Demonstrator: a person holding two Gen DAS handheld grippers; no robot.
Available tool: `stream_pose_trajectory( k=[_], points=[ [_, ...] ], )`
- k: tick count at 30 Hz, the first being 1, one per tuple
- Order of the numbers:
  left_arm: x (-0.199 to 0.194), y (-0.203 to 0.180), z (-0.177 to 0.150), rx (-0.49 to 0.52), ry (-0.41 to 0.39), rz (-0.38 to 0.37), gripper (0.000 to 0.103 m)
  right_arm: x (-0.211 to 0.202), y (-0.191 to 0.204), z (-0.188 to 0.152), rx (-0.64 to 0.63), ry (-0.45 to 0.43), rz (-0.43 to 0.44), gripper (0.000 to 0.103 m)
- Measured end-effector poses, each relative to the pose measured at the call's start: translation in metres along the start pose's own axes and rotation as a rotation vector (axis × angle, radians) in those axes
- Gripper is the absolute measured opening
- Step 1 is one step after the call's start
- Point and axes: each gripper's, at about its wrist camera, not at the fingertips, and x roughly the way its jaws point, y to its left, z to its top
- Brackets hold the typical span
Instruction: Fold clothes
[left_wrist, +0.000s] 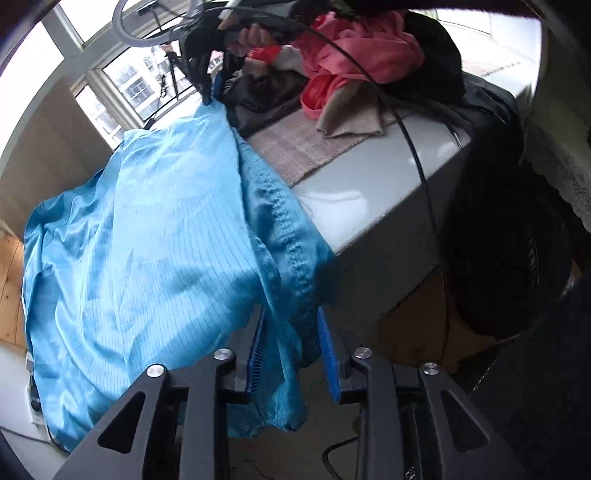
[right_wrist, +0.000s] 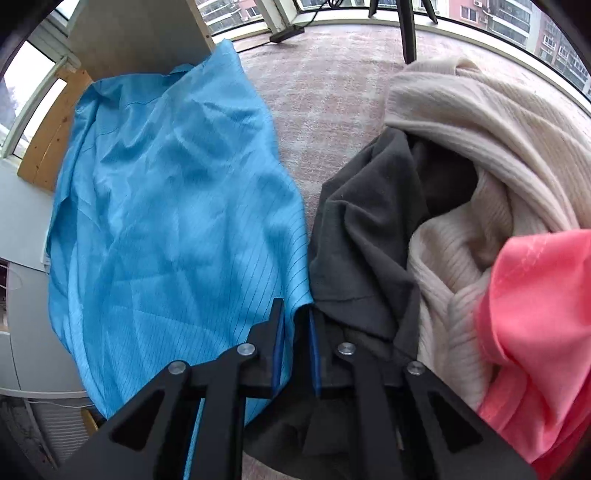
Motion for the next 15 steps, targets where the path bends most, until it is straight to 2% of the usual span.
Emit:
stream_pose_trajectory(
  k=[2,3,4,7,8,12,13,15],
  points=[
    [0.007,0.006,0.007,-0.046,-0.006,0.047,0.041,-0.016,-0.002,0.001,-0.002,-0.046,0.056,0.030],
    [0.010,0.007,0.010,-0.065,-0.006,0.056,0.041,-0.022,-0.004,0.002,0.012,-0.070,0.077,0.045],
    [0.013,0.008,0.013,-0.080,-0.003,0.050,0.041,-0.026,-0.007,0.005,0.024,-0.091,0.091,0.049],
    [0.023,0.003,0.022,-0.090,-0.018,0.061,0.044,-0.024,-0.007,0.015,0.012,-0.103,0.093,0.049],
    [0.026,-0.001,0.025,-0.080,-0.020,0.070,0.050,-0.020,-0.007,0.018,0.002,-0.093,0.080,0.049],
    [0.027,-0.001,0.029,-0.084,-0.013,0.055,0.049,-0.003,0.002,0.025,-0.054,-0.075,0.047,0.049],
    [0.027,0.002,0.028,-0.095,-0.011,0.039,0.048,-0.001,0.007,0.027,-0.082,-0.086,0.036,0.049],
    [0.028,0.006,0.028,-0.120,-0.007,-0.004,0.029,0.004,0.015,0.029,-0.141,-0.096,0.015,0.049]
  ],
)
